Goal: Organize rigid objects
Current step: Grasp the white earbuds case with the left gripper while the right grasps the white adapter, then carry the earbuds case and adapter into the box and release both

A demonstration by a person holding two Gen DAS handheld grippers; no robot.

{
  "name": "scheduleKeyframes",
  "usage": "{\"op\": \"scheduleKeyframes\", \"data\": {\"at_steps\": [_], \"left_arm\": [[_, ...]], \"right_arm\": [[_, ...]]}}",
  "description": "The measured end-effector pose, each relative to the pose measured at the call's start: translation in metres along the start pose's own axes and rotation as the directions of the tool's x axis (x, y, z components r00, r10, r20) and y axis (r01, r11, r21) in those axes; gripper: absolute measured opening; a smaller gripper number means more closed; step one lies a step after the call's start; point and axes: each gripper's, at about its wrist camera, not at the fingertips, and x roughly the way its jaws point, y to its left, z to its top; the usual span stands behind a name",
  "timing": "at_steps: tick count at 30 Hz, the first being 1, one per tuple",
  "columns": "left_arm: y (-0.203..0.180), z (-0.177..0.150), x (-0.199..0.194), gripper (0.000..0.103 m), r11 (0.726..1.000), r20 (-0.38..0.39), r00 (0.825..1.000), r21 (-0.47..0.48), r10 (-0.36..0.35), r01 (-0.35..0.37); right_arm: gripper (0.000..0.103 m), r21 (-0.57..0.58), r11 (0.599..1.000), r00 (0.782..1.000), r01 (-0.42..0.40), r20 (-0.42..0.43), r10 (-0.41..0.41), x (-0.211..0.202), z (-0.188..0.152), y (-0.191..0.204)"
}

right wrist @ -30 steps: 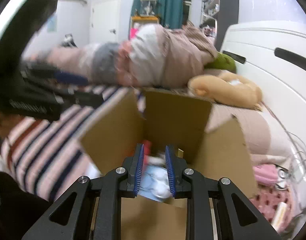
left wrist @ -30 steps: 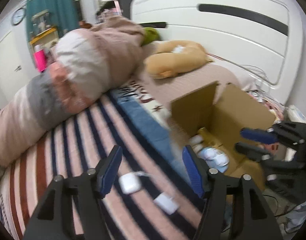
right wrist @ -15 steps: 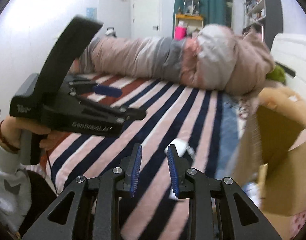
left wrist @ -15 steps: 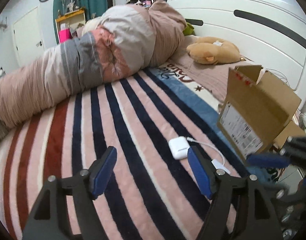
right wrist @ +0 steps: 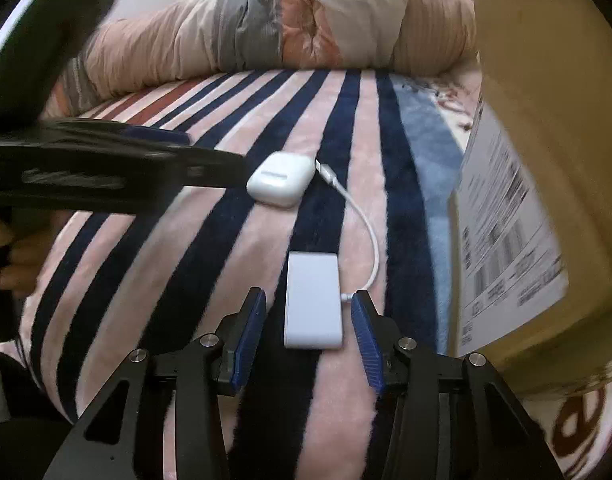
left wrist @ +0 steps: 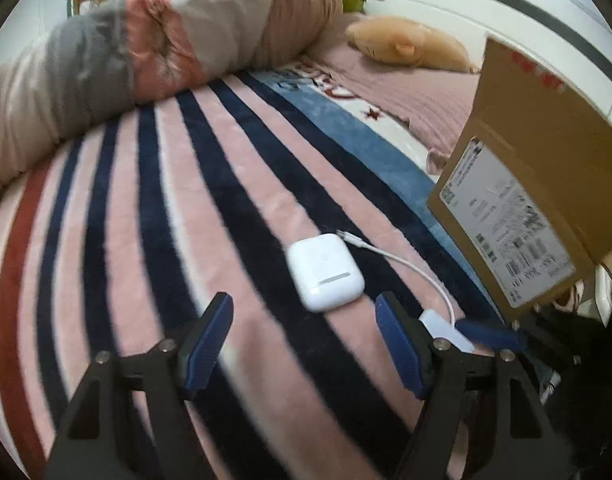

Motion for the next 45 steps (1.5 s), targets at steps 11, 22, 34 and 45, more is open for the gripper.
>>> {"op": "scheduleKeyframes", "data": {"at_steps": [11,22,34,45], "left_arm": [[-0.009,0.009,0.038,0.040,0.996,-0.035,0.996,-0.005,0.084,-0.084],[0.000,-0.045,-0.013,0.040,0.993,-0.121,0.987,-0.019,0.110,-0.113],[0.004,-0.054,-0.015,0.040,0.985,-0.041,0.987,-0.072,0.153,-0.156],[-0.001,-0.058,-0.113,0.040,0.966,0.076,0.967,-0.117,0.242,-0.232]], "right_arm": [[0.025,-0.023,0.999,0.998,-0.045,0.036,0.046,-0.004,-0.009,-0.004],[0.025,-0.057,0.986,0.987,-0.157,0.013,0.158,-0.021,-0.031,0.010],[0.028,-0.088,0.994,0.995,-0.071,0.058,0.076,-0.016,-0.020,0.031],[0.028,-0.205,0.972,0.950,-0.116,0.263,0.169,-0.108,0.011,0.052]]}}
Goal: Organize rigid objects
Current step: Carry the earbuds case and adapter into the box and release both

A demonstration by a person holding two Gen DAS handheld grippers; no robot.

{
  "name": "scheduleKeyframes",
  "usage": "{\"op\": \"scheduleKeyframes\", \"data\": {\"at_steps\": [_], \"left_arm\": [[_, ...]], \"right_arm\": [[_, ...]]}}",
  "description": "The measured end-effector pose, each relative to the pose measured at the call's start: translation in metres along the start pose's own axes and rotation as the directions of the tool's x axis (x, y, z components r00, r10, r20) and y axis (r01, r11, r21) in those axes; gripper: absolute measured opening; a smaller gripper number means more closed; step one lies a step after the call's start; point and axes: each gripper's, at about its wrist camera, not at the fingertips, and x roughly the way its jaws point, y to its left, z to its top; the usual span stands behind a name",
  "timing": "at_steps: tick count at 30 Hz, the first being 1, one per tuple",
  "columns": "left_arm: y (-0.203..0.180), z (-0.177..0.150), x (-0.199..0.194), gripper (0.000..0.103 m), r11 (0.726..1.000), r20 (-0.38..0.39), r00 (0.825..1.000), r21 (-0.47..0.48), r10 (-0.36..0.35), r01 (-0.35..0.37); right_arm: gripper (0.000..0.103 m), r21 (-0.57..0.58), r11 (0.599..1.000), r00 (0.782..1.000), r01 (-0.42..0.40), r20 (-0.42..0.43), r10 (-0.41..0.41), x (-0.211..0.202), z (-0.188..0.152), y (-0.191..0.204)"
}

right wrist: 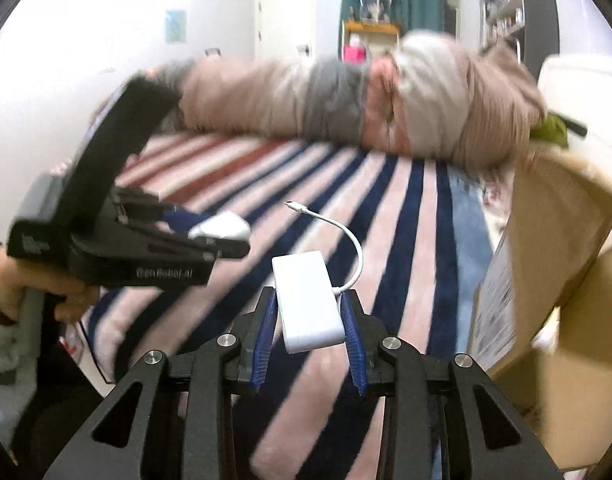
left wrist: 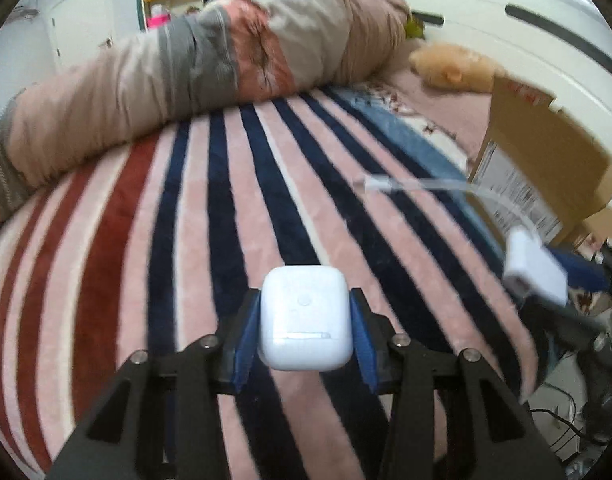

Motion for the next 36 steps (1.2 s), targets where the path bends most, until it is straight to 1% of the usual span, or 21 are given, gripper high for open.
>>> {"op": "scheduleKeyframes", "data": {"at_steps": [3,7,10,11,13,15,18,19,22,25,28,30,33,36], "left_arm": [[-0.006,0.011,-0.029,0.040,1.000,0.053,0.999,0.015,-0.002,0.001],[-0.034,0.034,-0.062,0.040,0.998,0.133,0.990,0.046,-0.038,0.032],[-0.066,0.054,-0.078,0.040,0.992,0.182,0.980,0.112,-0.081,0.062],[-0.079,0.060,-0.081,0.040,0.988,0.191,0.977,0.133,-0.100,0.075],[-0.102,0.075,-0.084,0.040,0.980,0.196,0.970,0.167,-0.143,0.111],[-0.124,0.088,-0.082,0.040,0.971,0.188,0.966,0.193,-0.178,0.142],[-0.159,0.107,-0.072,0.040,0.949,0.162,0.959,0.254,-0.233,0.188],[-0.168,0.111,-0.068,0.040,0.944,0.150,0.959,0.266,-0.241,0.196],[-0.197,0.123,-0.051,0.040,0.933,0.111,0.964,0.300,-0.240,0.197],[-0.217,0.132,-0.029,0.040,0.922,0.061,0.972,0.333,-0.228,0.196],[-0.228,0.136,-0.014,0.040,0.918,0.024,0.976,0.344,-0.217,0.195],[-0.234,0.140,-0.007,0.040,0.914,0.018,0.976,0.354,-0.216,0.196],[-0.240,0.146,0.000,0.040,0.910,0.002,0.976,0.363,-0.217,0.201],[-0.249,0.151,0.008,0.040,0.905,-0.009,0.980,0.381,-0.201,0.189]], "right_arm": [[0.028,0.016,1.000,0.995,-0.005,0.095,0.003,-0.035,0.019,-0.012],[0.028,0.057,0.997,0.984,0.058,0.167,-0.066,-0.071,0.030,-0.042],[0.028,0.104,0.985,0.972,0.137,0.176,-0.154,-0.086,0.026,-0.074],[0.028,0.122,0.978,0.969,0.167,0.162,-0.186,-0.088,0.024,-0.087],[0.028,0.149,0.967,0.967,0.205,0.119,-0.223,-0.089,0.014,-0.109],[0.028,0.165,0.959,0.967,0.232,0.069,-0.245,-0.085,0.005,-0.129],[0.029,0.158,0.951,0.963,0.266,-0.003,-0.269,-0.073,-0.006,-0.148],[0.029,0.157,0.946,0.959,0.282,-0.029,-0.281,-0.068,-0.010,-0.154],[0.029,0.162,0.938,0.952,0.307,-0.061,-0.301,-0.063,-0.016,-0.168],[0.029,0.167,0.936,0.951,0.308,-0.071,-0.301,-0.066,-0.025,-0.178],[0.035,0.166,0.935,0.949,0.313,-0.075,-0.305,-0.066,-0.029,-0.182],[0.038,0.160,0.941,0.954,0.299,-0.068,-0.292,-0.067,-0.031,-0.182],[0.038,0.143,0.949,0.960,0.279,-0.057,-0.274,-0.068,-0.033,-0.178],[0.038,0.150,0.951,0.962,0.272,-0.053,-0.267,-0.067,-0.032,-0.178]]}}
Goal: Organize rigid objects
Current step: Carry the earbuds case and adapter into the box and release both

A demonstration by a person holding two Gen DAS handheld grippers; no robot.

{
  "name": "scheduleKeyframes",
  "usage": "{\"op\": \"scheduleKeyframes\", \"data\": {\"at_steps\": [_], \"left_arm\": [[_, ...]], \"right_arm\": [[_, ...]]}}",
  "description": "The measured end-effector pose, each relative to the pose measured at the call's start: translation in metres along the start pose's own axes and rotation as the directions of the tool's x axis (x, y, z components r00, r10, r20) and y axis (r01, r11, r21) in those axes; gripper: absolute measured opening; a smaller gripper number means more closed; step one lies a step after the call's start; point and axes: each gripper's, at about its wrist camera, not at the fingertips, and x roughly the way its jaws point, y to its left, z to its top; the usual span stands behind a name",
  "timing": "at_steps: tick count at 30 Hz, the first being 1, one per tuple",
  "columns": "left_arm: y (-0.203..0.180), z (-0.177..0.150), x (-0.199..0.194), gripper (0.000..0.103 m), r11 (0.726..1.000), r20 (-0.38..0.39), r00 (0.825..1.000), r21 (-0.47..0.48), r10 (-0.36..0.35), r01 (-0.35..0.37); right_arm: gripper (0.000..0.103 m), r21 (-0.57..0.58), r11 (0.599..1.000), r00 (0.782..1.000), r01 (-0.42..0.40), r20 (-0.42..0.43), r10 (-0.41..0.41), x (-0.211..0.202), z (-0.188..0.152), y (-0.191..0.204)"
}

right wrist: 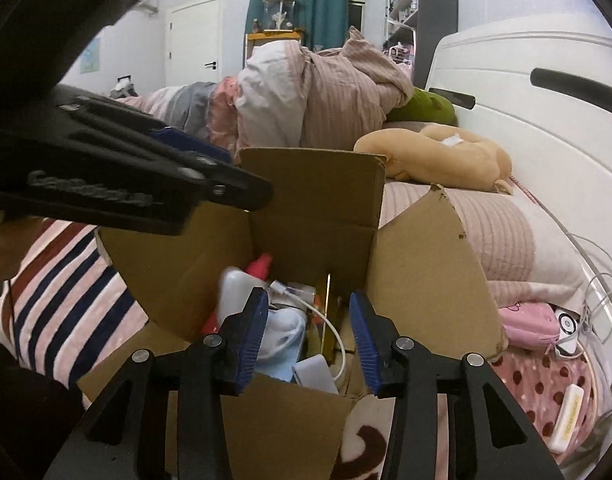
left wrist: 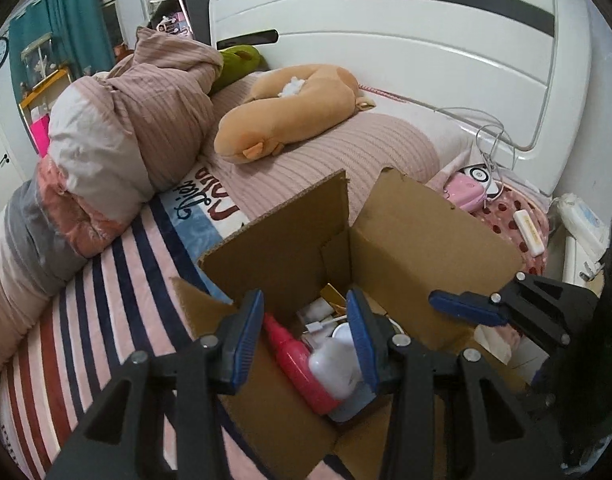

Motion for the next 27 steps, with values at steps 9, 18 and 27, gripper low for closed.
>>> {"op": "scheduleKeyframes", "data": {"at_steps": [9,18,27], "left_arm": [[0.005,-0.005,-0.004,0.044,1.000,0.008,1.000,-0.005,0.005,-0.005],[0.018,-0.027,-0.043,0.071,0.998,0.087,0.996,-0.062,0.028,-0.023],[0.041,-0.069,-0.100,0.098,0.979,0.212,0.974,-0.202,0.083,-0.039]], "right_arm": [[0.039,0.003,1.000,1.000,-0.007,-0.010,0.007,0.002,0.001,0.001],[0.060,0.002,0.999,0.998,-0.054,0.021,0.054,-0.011,0.015,0.005],[0.096,-0.035,0.988,0.981,-0.153,0.113,0.156,-0.031,0.033,0.019]]}}
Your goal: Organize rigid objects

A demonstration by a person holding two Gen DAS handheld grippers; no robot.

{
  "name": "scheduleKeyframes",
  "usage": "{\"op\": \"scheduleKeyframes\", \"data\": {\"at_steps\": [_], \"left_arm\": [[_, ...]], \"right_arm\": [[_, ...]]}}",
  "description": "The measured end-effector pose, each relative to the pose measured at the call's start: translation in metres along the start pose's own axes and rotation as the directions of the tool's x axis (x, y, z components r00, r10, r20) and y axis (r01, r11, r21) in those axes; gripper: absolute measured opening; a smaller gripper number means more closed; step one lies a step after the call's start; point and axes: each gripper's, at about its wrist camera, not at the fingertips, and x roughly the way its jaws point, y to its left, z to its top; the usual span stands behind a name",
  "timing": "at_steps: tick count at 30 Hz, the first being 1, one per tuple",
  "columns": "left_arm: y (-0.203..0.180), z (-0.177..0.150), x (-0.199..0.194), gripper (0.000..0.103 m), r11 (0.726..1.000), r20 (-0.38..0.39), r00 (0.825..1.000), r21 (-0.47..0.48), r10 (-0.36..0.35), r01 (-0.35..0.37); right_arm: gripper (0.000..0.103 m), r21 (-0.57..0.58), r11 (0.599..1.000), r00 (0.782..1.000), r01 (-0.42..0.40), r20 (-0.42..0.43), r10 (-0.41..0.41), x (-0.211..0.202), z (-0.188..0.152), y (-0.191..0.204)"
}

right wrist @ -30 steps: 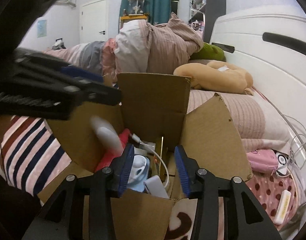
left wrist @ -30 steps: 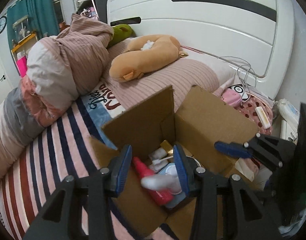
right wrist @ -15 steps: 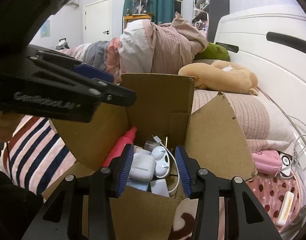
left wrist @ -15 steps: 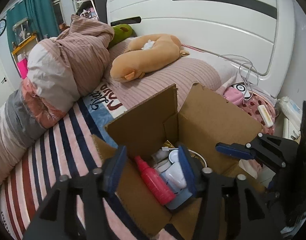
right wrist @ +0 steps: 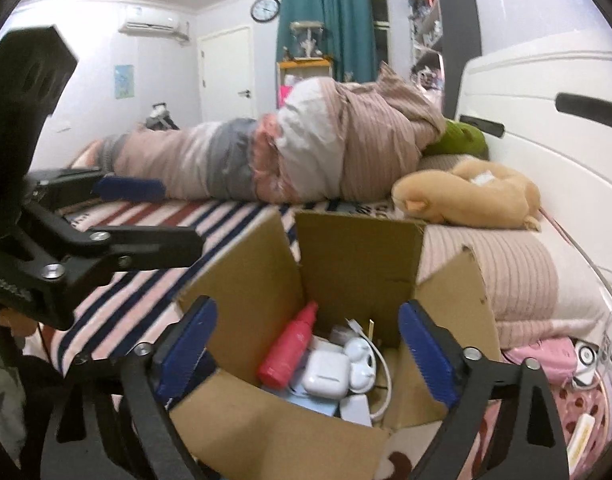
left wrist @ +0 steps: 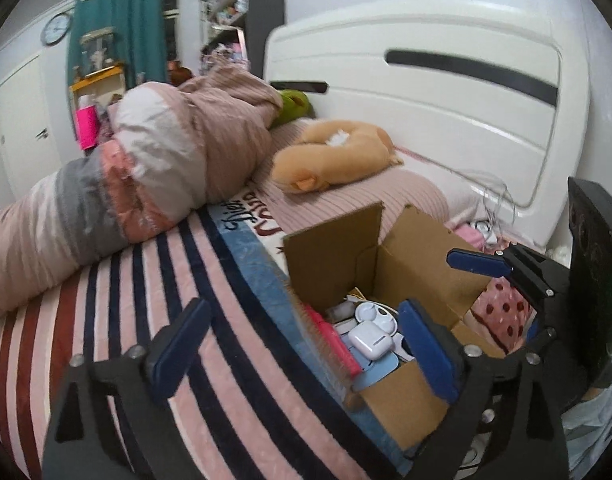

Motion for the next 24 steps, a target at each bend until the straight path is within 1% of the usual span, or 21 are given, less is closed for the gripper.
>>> {"op": "scheduleKeyframes", "data": {"at_steps": [2,4,6,9,15,17,24], "left_arm": [[0.008,-0.006,-0.011,0.102,0.999,0.034,0.999,-0.032,0.035,-0.033],[0.015,-0.013,-0.022,0.102,0.996,0.062,0.995,-0.061,0.076,-0.072],[0.021,-0.021,-0.029,0.102,0.989,0.082,0.989,-0.089,0.122,-0.114],[0.030,-0.030,-0.035,0.102,0.979,0.108,0.979,-0.132,0.172,-0.158],[0.046,-0.045,-0.038,0.102,0.962,0.146,0.966,-0.207,0.211,-0.179],[0.050,-0.047,-0.036,0.102,0.956,0.140,0.965,-0.223,0.224,-0.190],[0.052,-0.047,-0.029,0.102,0.953,0.130,0.964,-0.230,0.231,-0.197]], "right_arm": [[0.098,-0.020,1.000,1.000,-0.010,0.011,0.010,-0.001,0.003,0.006],[0.102,-0.033,0.999,1.000,-0.014,0.020,0.015,0.000,0.005,0.011],[0.103,-0.028,0.999,0.999,-0.029,0.024,0.030,0.002,0.006,0.014],[0.103,-0.001,0.998,0.997,-0.060,0.040,0.060,0.004,0.007,0.015],[0.103,0.020,0.997,0.995,-0.071,0.065,0.070,0.001,0.009,0.013],[0.103,0.022,0.997,0.995,-0.069,0.070,0.067,0.001,0.009,0.012],[0.103,0.026,0.998,0.996,-0.051,0.079,0.049,-0.001,0.010,0.011]]}}
